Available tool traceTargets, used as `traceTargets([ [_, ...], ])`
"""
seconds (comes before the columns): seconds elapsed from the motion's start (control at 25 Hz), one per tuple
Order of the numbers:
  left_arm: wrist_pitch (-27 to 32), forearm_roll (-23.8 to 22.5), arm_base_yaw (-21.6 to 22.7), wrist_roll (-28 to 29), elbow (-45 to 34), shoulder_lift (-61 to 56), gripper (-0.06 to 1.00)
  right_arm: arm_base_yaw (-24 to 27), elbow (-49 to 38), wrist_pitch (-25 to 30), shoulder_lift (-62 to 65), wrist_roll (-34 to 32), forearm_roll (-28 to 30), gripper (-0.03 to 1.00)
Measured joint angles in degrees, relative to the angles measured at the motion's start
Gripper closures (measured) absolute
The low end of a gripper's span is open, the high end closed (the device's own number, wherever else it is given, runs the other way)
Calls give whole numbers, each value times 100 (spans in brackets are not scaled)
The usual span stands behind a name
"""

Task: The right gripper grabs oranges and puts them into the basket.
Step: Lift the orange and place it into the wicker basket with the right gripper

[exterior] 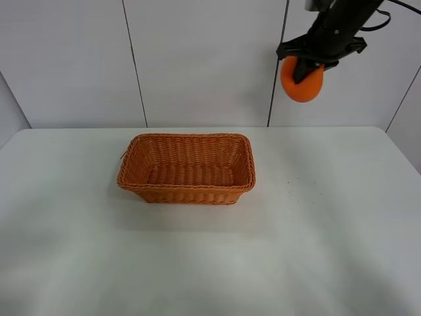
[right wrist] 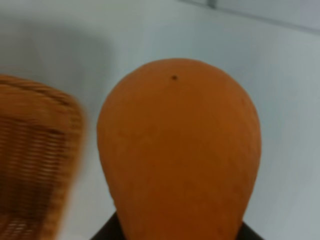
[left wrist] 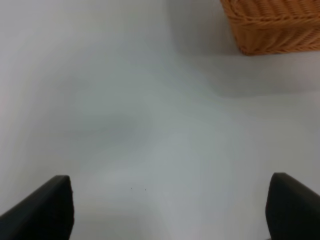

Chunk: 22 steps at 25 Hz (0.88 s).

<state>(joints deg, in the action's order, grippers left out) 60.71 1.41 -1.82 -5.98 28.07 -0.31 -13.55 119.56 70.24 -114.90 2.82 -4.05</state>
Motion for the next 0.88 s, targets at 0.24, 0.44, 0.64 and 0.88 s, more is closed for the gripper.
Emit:
traceTargets([
  [0.24, 0, 0, 0, 0, 0, 0, 6, -1149, 91, 2, -30, 0, 308, 84],
  [0.44, 0, 0, 0, 0, 0, 0, 6, -1932, 126, -183, -362, -21, 344, 84],
  [0.64, 0, 0, 0, 0, 0, 0, 6, -2374, 126, -640, -995, -25, 448, 84],
  [0.88, 0, 0, 0, 0, 0, 0, 6, -2435, 126, -998, -1850, -37, 611, 84],
])
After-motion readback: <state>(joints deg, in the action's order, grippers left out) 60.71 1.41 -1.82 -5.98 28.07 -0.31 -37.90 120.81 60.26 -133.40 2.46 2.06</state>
